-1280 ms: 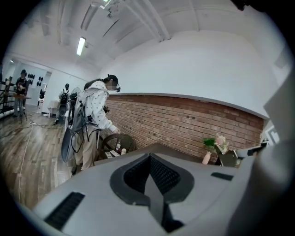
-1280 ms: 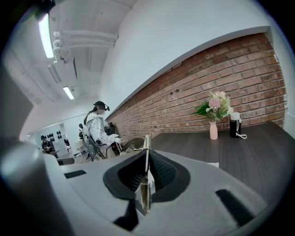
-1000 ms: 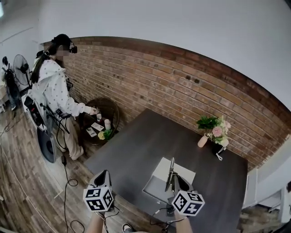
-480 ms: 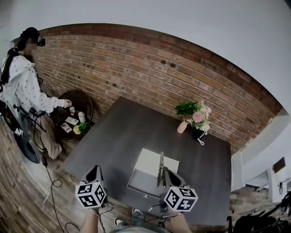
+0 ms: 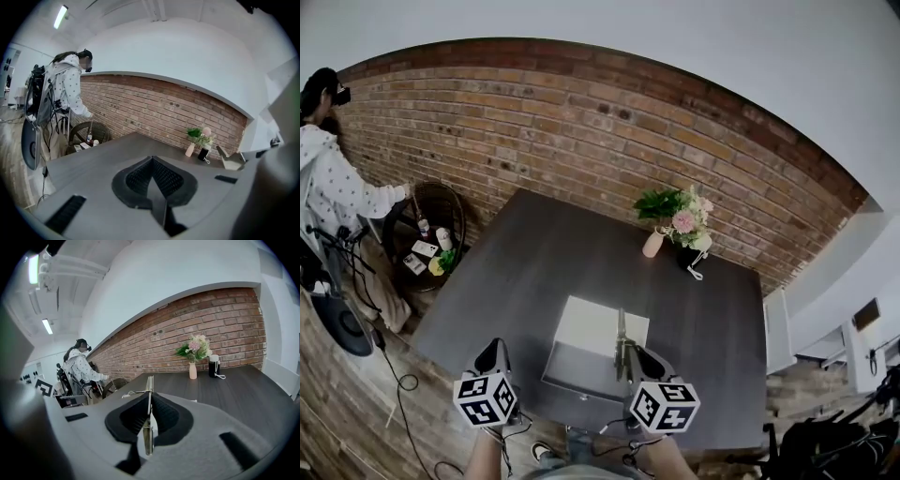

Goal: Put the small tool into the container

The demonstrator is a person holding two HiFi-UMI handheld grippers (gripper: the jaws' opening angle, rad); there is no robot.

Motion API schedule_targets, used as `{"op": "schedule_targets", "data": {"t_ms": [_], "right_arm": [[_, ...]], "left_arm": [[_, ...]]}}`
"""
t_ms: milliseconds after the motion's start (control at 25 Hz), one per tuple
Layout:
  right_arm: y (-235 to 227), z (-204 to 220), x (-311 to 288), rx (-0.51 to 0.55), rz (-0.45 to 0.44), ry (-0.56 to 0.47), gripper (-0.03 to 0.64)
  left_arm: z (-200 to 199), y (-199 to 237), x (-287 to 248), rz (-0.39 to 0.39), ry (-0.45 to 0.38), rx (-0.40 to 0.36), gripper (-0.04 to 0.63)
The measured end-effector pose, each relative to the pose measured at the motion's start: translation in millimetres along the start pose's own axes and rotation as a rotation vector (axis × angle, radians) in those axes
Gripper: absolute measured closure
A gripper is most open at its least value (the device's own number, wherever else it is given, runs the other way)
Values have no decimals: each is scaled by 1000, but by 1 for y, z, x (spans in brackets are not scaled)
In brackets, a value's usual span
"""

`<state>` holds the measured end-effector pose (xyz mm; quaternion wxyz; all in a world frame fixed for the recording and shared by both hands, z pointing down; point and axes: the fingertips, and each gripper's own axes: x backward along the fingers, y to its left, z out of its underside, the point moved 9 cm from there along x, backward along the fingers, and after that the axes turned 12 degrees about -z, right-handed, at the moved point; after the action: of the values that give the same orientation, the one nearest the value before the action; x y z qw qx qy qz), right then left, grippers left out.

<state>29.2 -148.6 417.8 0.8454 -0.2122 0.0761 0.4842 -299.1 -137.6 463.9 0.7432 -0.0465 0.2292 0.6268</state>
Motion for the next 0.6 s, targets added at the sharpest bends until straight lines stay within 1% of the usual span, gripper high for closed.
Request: {"op": "schedule_targets", "data": {"t_ms": [440,520,600], "right_arm": [[-33,13,20,-37,68,26,598],[-37,16,20,-39,65,40,598],[-37,18,17,-28,33,69,598]], "left_arm": [[17,-41,-21,66,64,-44,595],[21,-46,-22,81,73,-59,595],[23,-49,-21,88,80,-68,595]]}}
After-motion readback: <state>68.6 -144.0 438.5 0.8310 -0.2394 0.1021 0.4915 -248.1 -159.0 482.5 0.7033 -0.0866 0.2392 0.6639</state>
